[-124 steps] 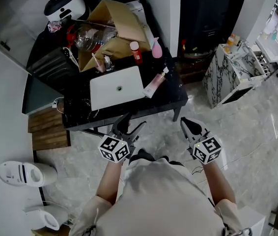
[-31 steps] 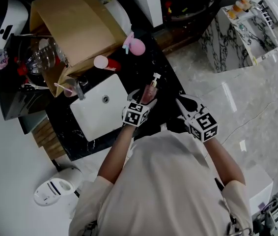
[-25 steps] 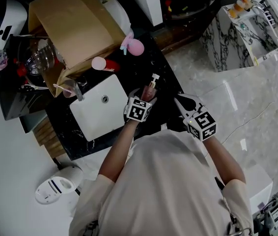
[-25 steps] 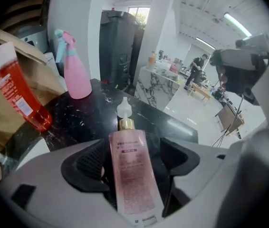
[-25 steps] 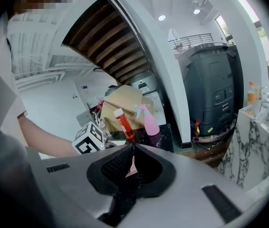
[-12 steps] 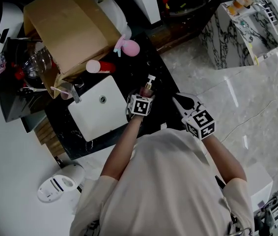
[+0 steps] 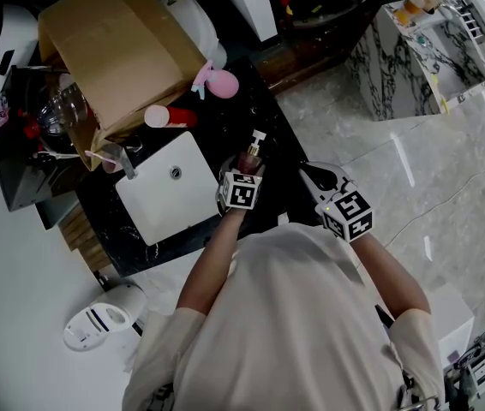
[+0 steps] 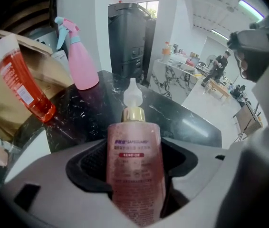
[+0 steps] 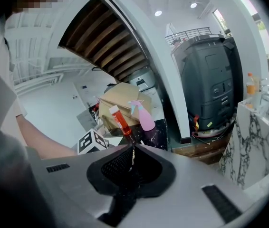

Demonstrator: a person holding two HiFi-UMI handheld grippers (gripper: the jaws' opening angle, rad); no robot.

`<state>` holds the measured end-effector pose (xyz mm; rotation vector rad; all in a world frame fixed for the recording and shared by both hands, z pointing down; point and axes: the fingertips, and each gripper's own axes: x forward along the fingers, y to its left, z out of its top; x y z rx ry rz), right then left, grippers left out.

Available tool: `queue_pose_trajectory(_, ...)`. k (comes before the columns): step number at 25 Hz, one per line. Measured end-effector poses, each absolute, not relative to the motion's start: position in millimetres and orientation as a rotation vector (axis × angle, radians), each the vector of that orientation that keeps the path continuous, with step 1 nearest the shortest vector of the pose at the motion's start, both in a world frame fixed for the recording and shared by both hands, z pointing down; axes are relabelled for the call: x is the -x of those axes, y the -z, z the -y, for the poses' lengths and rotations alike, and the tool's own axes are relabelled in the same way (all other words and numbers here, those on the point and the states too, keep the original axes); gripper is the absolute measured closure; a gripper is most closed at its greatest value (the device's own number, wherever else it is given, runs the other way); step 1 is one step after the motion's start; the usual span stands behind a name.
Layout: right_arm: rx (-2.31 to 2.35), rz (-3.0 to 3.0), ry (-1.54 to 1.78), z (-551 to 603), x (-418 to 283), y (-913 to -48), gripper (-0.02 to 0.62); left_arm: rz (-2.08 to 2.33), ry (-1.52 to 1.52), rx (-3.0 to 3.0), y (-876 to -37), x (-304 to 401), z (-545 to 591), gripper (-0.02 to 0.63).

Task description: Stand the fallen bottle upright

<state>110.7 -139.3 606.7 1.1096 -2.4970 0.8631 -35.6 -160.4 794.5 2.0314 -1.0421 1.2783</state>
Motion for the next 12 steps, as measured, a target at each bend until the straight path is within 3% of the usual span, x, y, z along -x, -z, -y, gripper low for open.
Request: queue_pose_trajectory(12, -1.098, 2.508, -0.830, 132.0, -108.9, -600.4, 0.558, 1.074, -1.090, -2.212, -750.6, 22.5, 155.9, 0.284)
